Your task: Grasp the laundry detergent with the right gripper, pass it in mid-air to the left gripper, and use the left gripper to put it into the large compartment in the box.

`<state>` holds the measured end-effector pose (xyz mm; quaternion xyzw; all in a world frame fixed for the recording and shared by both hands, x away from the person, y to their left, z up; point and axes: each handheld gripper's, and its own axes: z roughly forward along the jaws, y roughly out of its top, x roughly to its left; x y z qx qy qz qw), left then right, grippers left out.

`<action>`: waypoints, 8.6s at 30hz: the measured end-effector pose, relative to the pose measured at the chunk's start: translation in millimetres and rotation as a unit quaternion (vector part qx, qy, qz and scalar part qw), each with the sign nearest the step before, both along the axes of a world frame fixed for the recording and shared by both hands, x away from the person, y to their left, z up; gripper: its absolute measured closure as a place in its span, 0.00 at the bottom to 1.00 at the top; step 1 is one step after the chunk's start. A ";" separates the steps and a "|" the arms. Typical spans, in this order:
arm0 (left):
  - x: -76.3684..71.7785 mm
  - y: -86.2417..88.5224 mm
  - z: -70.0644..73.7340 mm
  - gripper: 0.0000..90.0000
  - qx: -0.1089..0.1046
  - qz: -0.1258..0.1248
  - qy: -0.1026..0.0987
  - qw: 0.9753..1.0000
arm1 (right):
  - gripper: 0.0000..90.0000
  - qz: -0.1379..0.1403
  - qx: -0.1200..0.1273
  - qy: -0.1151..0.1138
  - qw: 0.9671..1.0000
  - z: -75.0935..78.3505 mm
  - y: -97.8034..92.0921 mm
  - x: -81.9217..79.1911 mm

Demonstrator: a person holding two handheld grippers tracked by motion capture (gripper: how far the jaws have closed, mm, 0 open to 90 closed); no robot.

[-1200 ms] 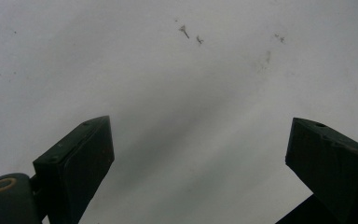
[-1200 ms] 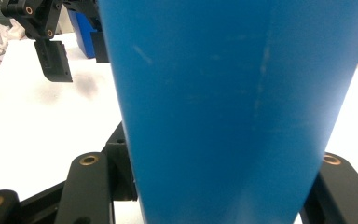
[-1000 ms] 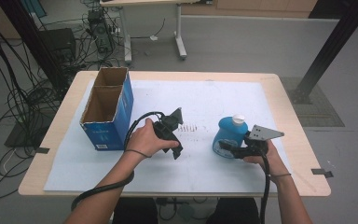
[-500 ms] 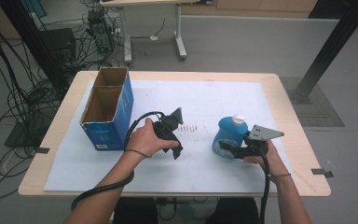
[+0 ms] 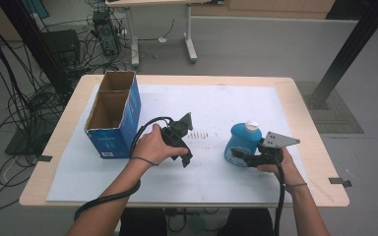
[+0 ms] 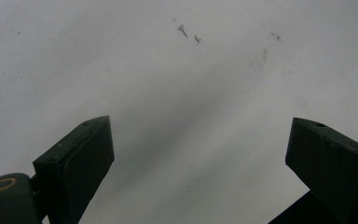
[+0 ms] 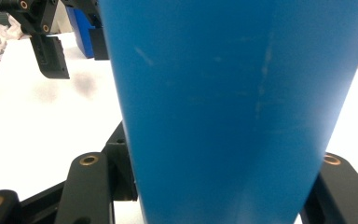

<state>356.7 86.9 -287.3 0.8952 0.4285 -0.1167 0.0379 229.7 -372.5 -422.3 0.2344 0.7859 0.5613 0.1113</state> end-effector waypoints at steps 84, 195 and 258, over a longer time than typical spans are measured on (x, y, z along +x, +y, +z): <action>-32.7 17.5 137.1 0.09 -0.045 -0.149 -0.094 0.983 | 0.47 0.101 0.015 0.014 0.995 43.0 15.8 30.1; -56.4 -83.8 160.9 0.09 -0.001 -0.363 -0.083 0.928 | 0.47 0.280 0.016 0.024 0.960 61.2 113.1 64.6; -55.2 -78.8 164.2 0.09 -0.009 -0.360 -0.090 0.929 | 0.47 0.277 0.012 0.027 0.960 59.8 115.5 66.9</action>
